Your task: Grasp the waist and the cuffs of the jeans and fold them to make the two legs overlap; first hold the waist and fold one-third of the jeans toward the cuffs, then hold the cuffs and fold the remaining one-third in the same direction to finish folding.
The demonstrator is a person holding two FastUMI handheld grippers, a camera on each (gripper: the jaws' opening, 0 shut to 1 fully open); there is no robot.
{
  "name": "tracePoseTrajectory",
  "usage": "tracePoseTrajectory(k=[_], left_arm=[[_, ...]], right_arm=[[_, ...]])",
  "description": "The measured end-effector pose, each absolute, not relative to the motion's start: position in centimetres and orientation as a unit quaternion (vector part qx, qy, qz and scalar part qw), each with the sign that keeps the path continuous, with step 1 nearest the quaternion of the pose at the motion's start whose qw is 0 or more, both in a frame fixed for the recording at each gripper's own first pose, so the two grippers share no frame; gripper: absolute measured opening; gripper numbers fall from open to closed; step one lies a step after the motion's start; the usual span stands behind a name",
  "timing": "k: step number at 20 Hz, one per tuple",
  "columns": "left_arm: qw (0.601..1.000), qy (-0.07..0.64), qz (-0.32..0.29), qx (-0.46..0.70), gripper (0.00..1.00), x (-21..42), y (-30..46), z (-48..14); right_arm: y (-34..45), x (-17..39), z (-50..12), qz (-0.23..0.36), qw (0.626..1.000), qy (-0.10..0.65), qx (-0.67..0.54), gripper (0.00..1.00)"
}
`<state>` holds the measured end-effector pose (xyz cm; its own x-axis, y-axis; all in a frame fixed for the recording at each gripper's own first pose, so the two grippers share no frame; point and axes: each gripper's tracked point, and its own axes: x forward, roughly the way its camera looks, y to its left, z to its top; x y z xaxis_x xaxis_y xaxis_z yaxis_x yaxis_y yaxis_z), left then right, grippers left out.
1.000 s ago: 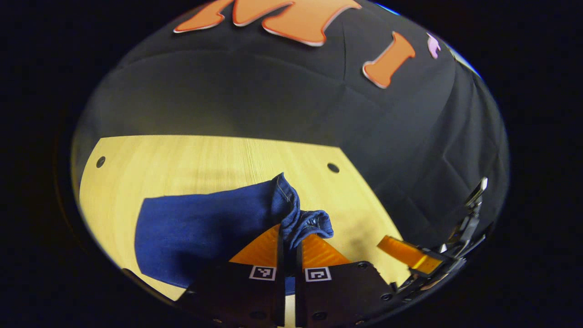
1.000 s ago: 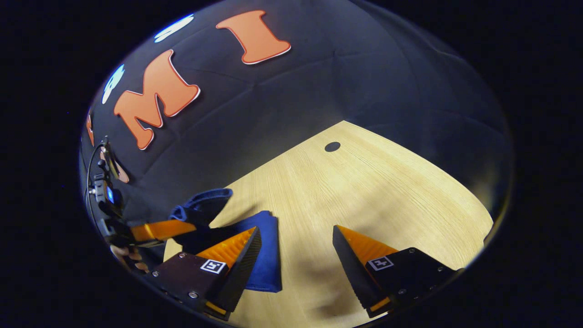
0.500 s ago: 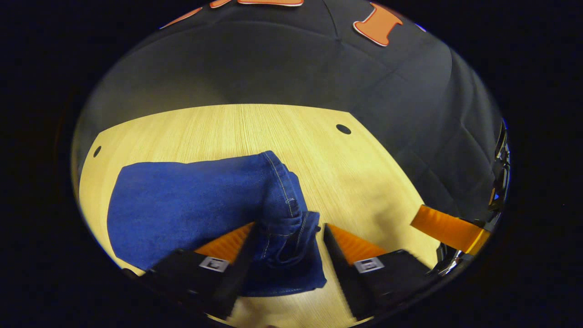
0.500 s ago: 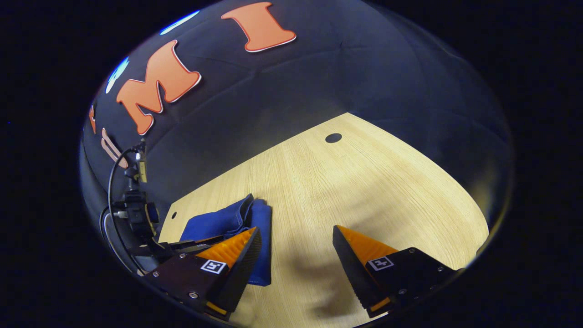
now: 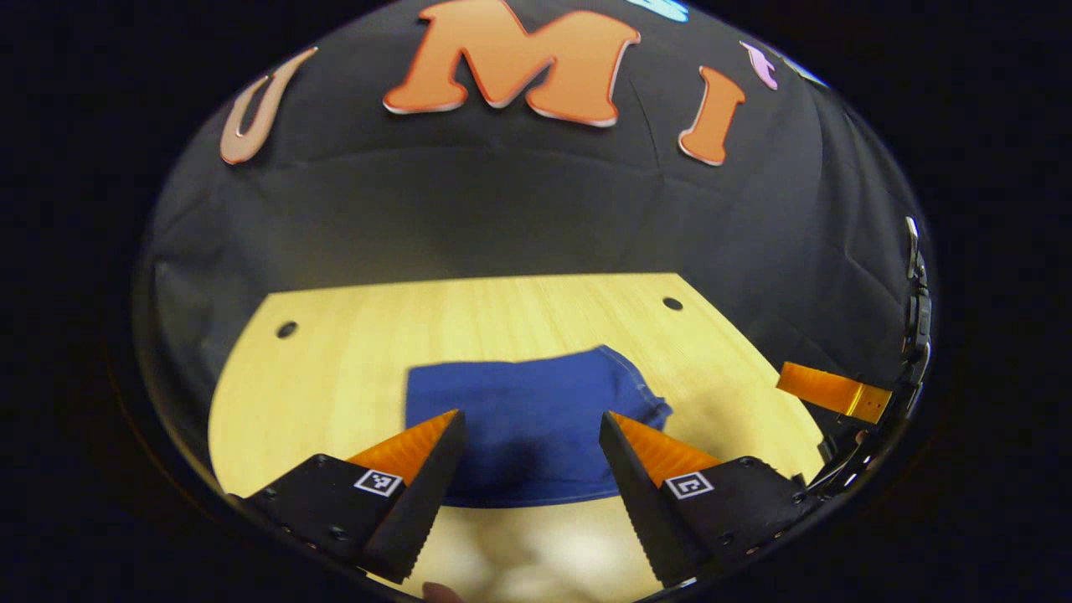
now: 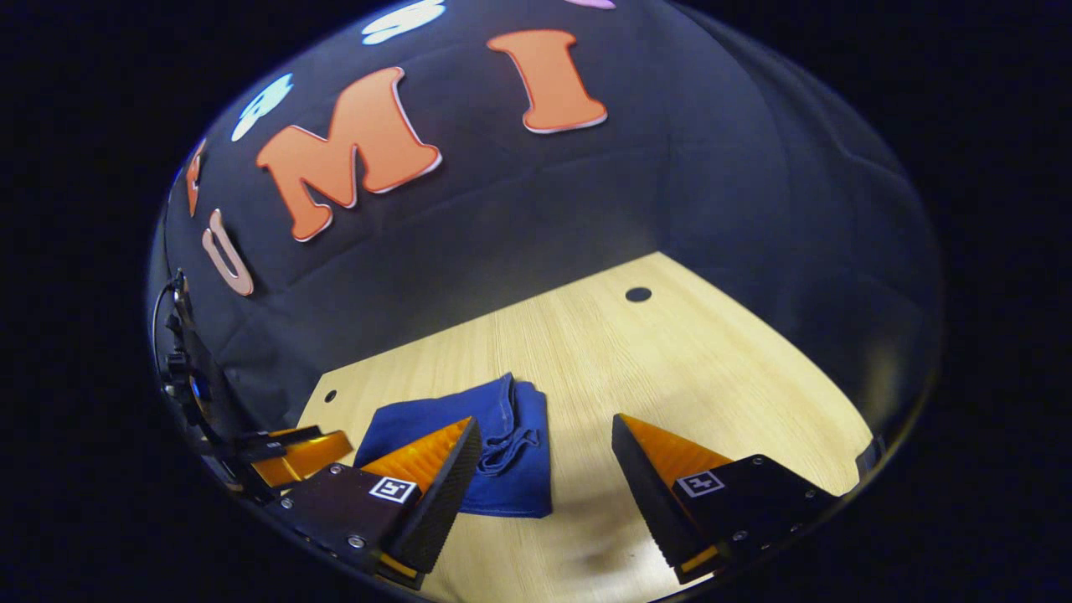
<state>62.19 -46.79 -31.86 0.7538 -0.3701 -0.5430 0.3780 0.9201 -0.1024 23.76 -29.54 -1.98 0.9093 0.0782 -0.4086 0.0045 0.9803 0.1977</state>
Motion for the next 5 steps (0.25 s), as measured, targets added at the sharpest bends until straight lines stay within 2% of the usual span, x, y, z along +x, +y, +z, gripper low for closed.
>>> tracePoseTrajectory(k=[5], left_arm=[[0.966,0.17,-0.192,-0.026,0.98,61.7,-39.9,-23.5]], right_arm=[[-25.6,20.5,4.4,0.011,0.99,0.127,0.064,0.97]])
